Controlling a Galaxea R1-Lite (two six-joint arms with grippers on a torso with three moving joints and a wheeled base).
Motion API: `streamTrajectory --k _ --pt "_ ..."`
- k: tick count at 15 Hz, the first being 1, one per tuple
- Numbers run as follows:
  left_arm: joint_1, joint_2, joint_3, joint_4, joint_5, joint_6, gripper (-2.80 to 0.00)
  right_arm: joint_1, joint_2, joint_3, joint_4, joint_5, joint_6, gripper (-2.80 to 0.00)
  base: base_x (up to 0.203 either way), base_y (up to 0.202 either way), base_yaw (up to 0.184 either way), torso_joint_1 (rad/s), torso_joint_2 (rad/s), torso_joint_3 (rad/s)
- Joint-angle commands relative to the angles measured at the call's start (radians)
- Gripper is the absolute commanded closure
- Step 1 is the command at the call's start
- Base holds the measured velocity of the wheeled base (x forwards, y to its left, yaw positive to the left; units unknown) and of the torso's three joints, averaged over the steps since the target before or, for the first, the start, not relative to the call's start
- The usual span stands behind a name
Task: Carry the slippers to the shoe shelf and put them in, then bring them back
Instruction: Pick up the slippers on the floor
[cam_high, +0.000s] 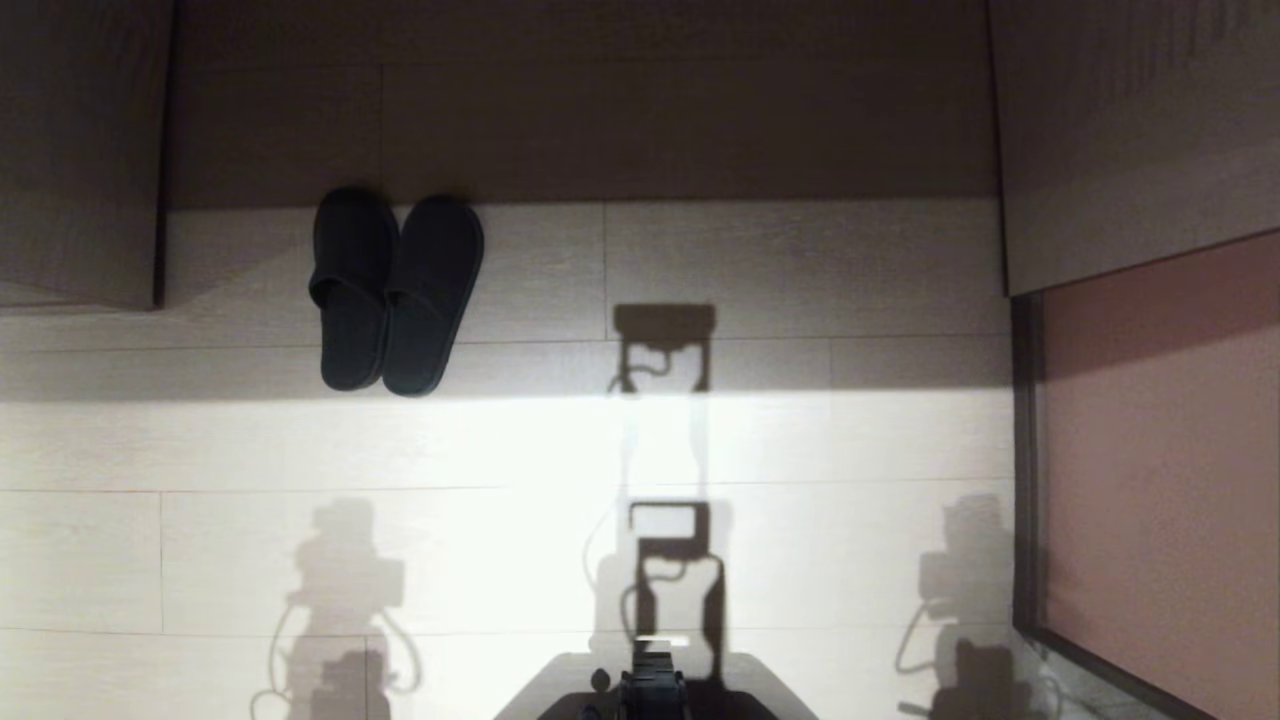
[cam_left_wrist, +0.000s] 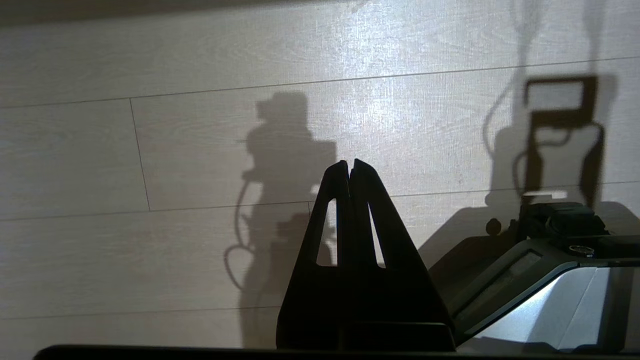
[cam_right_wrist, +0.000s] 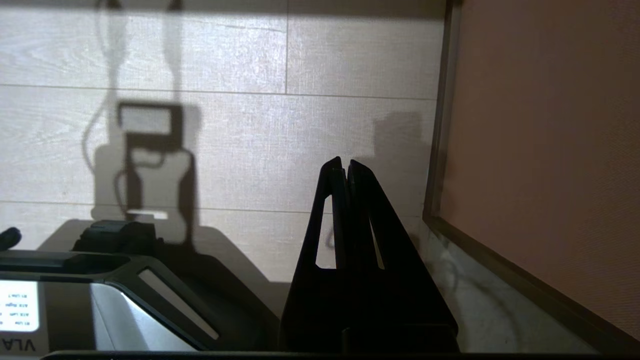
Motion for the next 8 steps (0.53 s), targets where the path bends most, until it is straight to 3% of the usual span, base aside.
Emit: streamTrajectory --k 1,8 --pt "0.000 0.000 0.001 0.000 0.000 0.000 0.00 0.000 -0.001 0.000 0.000 0.001 0.000 0.00 0.000 0.000 0.000 0.007 0.00 -0.198" --pt "0.000 0.001 0.001 0.000 0.000 0.000 0.00 0.001 -0.001 0.000 0.000 0.001 0.000 0.00 0.000 0.000 0.000 0.002 0.00 -0.194"
